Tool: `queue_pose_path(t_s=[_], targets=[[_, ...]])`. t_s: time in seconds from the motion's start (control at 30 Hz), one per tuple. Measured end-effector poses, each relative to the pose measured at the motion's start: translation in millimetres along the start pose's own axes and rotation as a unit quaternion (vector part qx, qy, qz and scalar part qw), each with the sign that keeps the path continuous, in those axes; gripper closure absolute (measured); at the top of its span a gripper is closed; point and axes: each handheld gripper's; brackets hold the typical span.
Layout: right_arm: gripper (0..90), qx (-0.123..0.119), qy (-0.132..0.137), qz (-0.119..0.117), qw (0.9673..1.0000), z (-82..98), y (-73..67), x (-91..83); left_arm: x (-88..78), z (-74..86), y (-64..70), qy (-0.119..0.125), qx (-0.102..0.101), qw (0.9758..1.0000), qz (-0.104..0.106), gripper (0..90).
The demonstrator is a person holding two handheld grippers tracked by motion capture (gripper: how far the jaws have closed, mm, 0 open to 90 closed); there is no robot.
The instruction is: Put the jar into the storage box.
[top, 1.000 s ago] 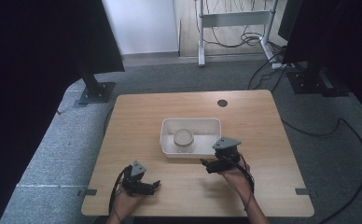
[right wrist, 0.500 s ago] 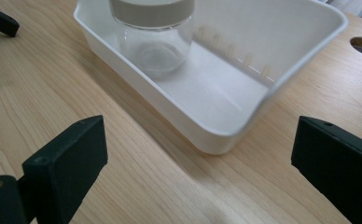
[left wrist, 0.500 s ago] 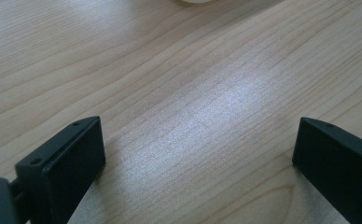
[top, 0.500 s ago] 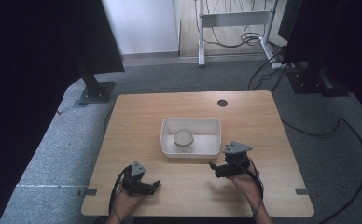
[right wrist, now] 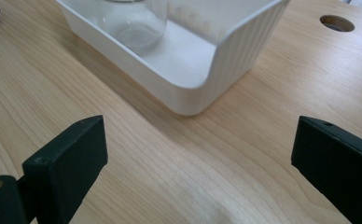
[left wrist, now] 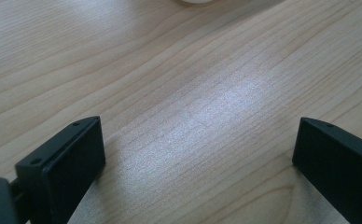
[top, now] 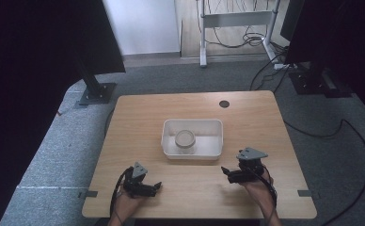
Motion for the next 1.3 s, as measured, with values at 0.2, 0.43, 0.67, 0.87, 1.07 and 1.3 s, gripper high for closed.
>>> queue_pose_path(t_s=[0.2, 0.43, 0.67, 0.87, 1.07, 1.3], targets=[[3.3, 0.011, -0.001, 0.008, 0.9999, 11.8, 6.3, -5.5, 0.0, 0.0, 0.1, 0.000, 0.000, 1.0000, 0.000, 2.1], [3.3, 0.023, -0.005, 0.018, 0.9996, 26.7, 11.3, -10.2, 0.0, 0.0, 0.1, 0.000, -0.001, 1.0000, 0.000, 2.1], [3.3, 0.036, -0.012, 0.029, 0.9989, 41.3, 18.0, -15.6, 0.0, 0.0, 0.1, 0.000, -0.001, 1.0000, -0.001, 2.1], [3.3, 0.047, -0.026, 0.036, 0.9979, 55.3, 22.1, -17.6, 0.0, 0.0, 0.2, 0.000, -0.001, 1.0000, -0.001, 2.1], [3.3, 0.053, -0.037, 0.040, 0.9971, 64.1, 23.8, -18.3, 0.1, 0.0, 0.3, 0.000, -0.001, 1.0000, -0.001, 2.1], [3.3, 0.055, -0.050, 0.041, 0.9964, 69.8, 24.3, -17.3, -0.2, 0.0, 0.2, -0.001, 0.000, 1.0000, -0.001, 2.1]])
Point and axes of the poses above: each handheld gripper's, and its own axes: x roughly forward along the jaws, z roughly out of its underside, y roughly to its right, and after that the axes turned 13 degrees about z, right-handed
